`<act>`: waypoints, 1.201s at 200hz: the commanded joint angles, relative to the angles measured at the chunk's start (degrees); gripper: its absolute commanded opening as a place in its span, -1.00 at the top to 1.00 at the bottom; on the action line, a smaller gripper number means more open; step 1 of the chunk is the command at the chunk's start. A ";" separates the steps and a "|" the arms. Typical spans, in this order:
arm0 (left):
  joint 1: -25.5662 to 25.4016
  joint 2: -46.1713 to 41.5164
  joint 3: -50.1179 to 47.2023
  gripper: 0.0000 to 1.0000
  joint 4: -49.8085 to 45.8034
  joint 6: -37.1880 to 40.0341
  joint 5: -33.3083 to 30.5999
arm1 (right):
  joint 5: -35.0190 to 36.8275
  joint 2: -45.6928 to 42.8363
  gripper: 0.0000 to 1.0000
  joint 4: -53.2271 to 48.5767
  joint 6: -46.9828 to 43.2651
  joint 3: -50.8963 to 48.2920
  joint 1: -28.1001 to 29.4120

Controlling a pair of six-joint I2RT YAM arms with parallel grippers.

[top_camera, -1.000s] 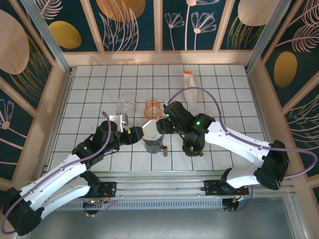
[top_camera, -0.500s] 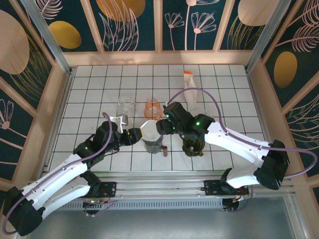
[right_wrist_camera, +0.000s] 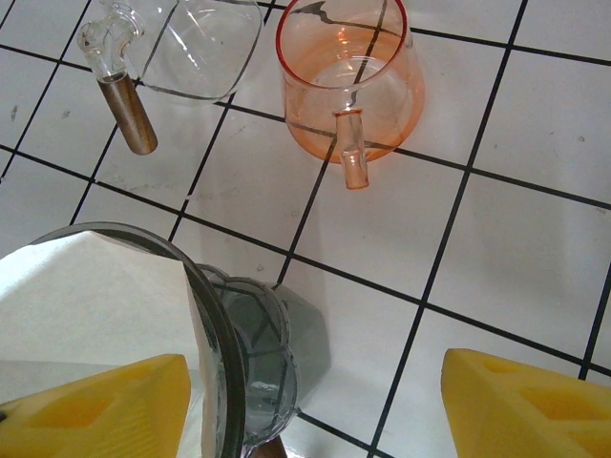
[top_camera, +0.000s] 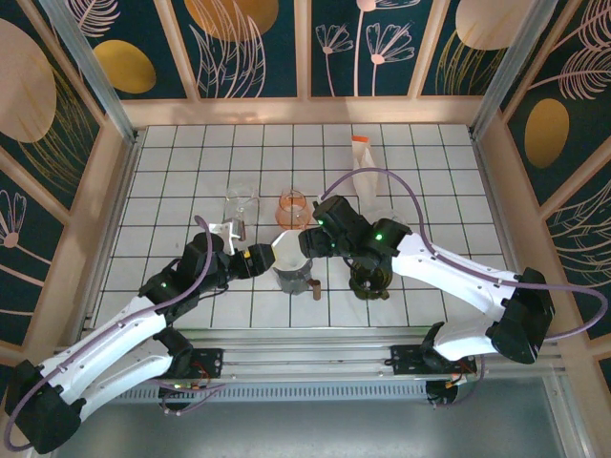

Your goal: Place the coffee filter in the dripper

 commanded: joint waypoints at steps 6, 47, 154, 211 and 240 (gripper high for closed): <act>0.48 -0.79 2.16 -0.63 0.31 -0.23 0.89 | 1.79 -1.64 -0.42 0.83 0.37 1.10 0.49; 0.44 -1.15 3.82 -0.73 -0.26 0.00 0.44 | 2.72 -3.03 -0.43 1.44 0.28 1.66 0.57; 0.45 -8.69 7.71 -0.98 -4.81 0.69 -8.72 | 4.83 -17.56 -0.44 11.57 -0.78 -7.60 1.46; 0.44 -16.28 2.86 -0.98 -7.46 -1.58 -18.29 | 4.95 -29.58 -0.53 16.74 1.58 -20.41 1.36; 0.45 -17.23 0.37 -0.98 -8.14 -2.97 -20.35 | 4.95 -30.34 -0.53 15.12 3.22 -23.23 0.39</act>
